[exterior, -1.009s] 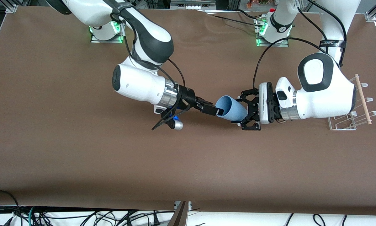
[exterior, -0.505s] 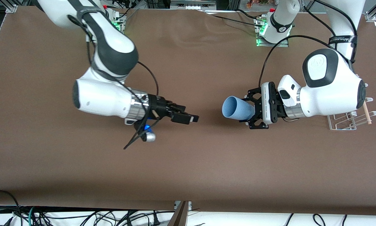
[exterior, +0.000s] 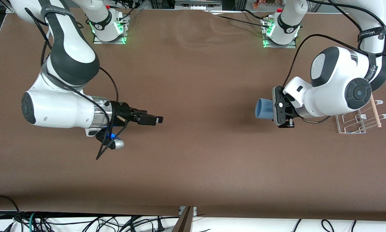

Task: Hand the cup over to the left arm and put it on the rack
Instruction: 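Open the right gripper and withdraw while the left gripper carries cup, then lower the cup into the wire rack with the left gripper, then open the left gripper and lift it away from the rack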

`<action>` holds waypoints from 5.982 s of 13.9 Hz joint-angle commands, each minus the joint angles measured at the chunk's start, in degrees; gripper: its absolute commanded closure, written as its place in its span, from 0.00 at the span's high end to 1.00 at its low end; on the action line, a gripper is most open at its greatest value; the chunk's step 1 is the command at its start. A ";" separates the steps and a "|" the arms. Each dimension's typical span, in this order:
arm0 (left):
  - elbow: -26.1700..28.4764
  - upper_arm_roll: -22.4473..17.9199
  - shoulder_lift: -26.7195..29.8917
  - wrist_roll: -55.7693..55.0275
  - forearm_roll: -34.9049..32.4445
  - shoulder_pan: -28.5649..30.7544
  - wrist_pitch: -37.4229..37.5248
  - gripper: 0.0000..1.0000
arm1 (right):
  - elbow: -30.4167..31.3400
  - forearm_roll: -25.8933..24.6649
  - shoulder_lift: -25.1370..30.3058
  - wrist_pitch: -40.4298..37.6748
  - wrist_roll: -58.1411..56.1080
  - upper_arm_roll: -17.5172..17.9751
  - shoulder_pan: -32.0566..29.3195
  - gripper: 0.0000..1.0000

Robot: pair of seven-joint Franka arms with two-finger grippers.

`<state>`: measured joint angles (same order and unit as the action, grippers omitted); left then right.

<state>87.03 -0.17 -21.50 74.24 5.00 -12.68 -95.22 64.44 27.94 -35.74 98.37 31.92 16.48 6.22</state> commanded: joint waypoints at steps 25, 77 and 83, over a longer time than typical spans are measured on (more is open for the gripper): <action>34.06 0.00 6.37 -46.44 -70.29 8.89 13.06 0.00 | 17.04 -33.04 28.19 -13.03 -28.67 -9.71 -6.75 1.00; 16.60 0.79 25.28 -76.60 -6.22 10.84 -4.81 1.00 | 16.42 -32.51 27.57 -12.86 -31.05 -10.41 -6.92 1.00; 15.54 0.96 24.22 -76.43 -5.88 12.07 -1.99 1.00 | 16.33 -32.51 27.57 -12.86 -31.22 -10.50 -7.01 1.00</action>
<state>102.31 0.28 2.38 -1.48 -0.46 -1.56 -97.52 80.63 -4.41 -8.71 85.98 1.79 5.94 -0.48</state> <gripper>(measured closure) 0.000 0.000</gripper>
